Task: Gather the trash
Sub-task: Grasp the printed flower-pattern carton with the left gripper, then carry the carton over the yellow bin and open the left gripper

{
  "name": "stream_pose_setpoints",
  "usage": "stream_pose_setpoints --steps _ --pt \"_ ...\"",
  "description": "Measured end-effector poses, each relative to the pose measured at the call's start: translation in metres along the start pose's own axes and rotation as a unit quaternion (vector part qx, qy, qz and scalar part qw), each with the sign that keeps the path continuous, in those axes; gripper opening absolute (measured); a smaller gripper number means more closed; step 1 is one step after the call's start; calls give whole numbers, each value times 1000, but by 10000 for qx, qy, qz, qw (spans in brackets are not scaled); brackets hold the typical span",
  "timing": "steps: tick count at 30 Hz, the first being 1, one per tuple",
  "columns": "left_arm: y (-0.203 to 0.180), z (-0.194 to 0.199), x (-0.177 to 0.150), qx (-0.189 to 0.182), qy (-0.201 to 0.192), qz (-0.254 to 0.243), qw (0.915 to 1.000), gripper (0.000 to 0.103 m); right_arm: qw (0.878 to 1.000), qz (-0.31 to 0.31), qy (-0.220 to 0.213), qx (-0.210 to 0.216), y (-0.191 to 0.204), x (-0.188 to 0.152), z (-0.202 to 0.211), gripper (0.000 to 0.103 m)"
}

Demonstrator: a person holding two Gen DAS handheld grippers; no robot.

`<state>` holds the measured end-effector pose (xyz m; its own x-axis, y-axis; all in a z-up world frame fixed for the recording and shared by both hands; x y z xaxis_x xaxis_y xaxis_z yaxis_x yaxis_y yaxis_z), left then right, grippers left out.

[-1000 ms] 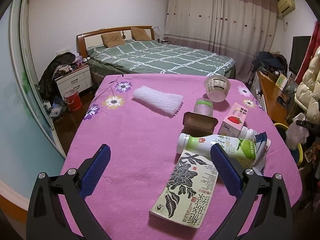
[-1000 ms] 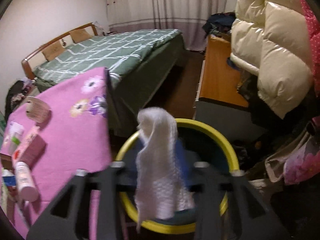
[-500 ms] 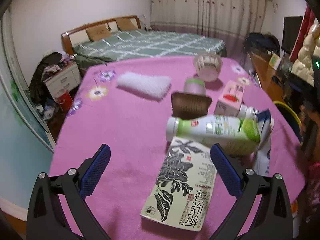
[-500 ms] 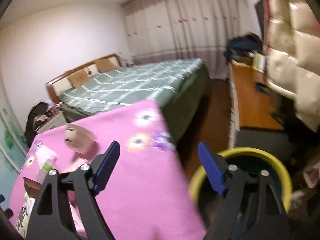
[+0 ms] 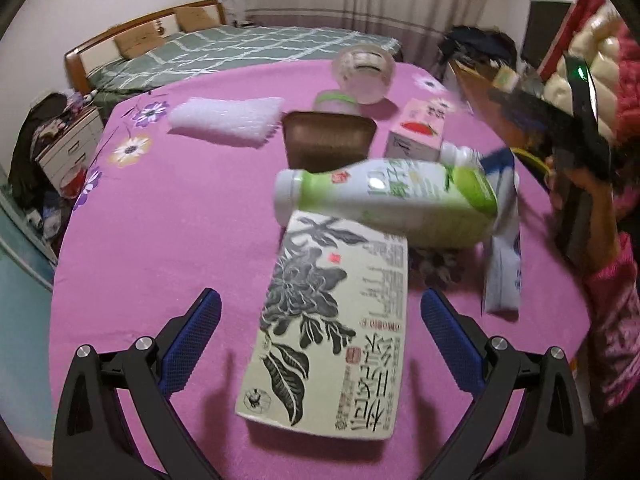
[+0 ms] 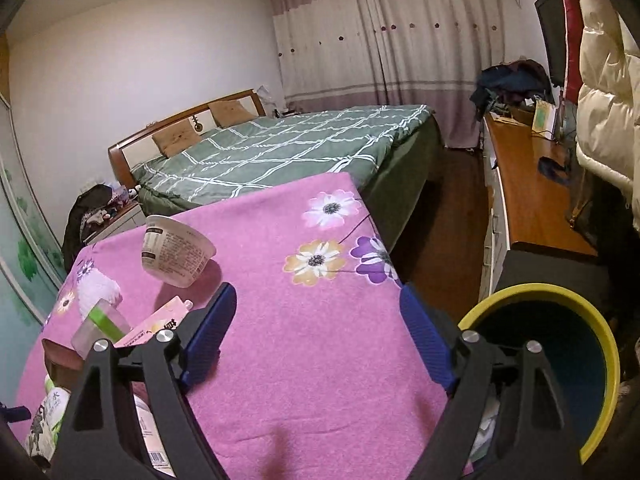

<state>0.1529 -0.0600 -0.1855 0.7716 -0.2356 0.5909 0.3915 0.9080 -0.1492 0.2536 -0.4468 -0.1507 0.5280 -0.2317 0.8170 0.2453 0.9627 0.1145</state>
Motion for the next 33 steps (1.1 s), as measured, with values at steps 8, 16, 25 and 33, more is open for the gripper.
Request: stream_pose_setpoints --steps 8,16,25,33 --pt "-1 -18 -6 228 417 -282 9985 94 10000 85 -44 6 2 0 3 84" --pt "-6 -17 -8 -56 474 -300 9984 72 10000 48 -27 7 1 0 4 84" --pt "-24 31 7 -1 80 -567 9984 72 9998 106 -76 -163 -3 3 10 84" --pt "-56 40 49 -218 -203 -862 9958 72 9995 139 32 -265 -43 -5 74 84"
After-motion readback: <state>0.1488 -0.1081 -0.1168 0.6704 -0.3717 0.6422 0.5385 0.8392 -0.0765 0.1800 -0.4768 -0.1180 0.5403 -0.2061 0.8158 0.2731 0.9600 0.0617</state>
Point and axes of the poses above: each gripper's, at about its wrist camera, not at the fingertips, and z roughly against the way its jaws point, y to its left, x to its top, the point moved 5 cm from there along -z, roughly the way its jaws point, and after that the axes turned 9 degrees about -x, right-handed, at the moved point
